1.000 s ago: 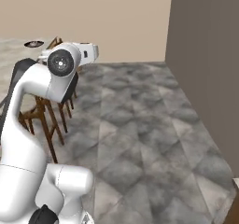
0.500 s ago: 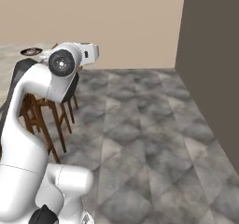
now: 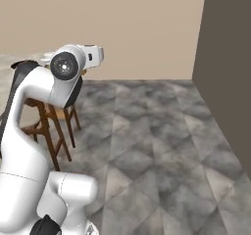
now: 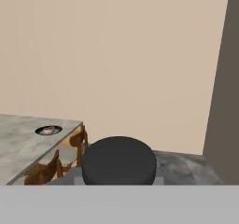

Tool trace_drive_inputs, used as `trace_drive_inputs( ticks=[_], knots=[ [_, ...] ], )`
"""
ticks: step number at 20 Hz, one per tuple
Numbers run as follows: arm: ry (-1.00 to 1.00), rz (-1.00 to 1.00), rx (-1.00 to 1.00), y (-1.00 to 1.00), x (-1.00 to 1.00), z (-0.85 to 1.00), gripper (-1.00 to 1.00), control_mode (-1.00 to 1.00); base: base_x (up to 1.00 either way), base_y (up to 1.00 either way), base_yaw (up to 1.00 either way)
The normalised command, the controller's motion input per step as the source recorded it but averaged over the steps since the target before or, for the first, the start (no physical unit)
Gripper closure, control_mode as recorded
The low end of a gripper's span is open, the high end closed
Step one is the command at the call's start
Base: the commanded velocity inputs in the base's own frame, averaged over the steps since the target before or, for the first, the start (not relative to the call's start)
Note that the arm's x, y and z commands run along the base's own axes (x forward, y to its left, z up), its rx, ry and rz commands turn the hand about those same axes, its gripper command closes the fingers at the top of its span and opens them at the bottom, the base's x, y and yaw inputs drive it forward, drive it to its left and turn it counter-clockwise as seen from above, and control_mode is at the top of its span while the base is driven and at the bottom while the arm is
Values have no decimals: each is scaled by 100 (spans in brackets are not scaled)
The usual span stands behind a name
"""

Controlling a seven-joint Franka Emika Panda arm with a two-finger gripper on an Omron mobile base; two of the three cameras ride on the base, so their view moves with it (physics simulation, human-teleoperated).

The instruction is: Retrieve the shaker from the cabinet and place it next the steak on a plate on the dining table.

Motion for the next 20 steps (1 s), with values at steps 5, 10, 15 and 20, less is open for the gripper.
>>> trace_drive_inputs(
  ticks=[5, 10, 15, 20],
  knots=[
    [0, 0, 0, 0, 0, 0, 100, 100, 100, -1, 2],
    [0, 0, 0, 0, 0, 0, 100, 100, 100, 0, 8],
    [0, 0, 0, 0, 0, 0, 100, 100, 100, -2, 20],
    [0, 0, 0, 0, 0, 0, 100, 100, 100, -1, 24]
  ],
)
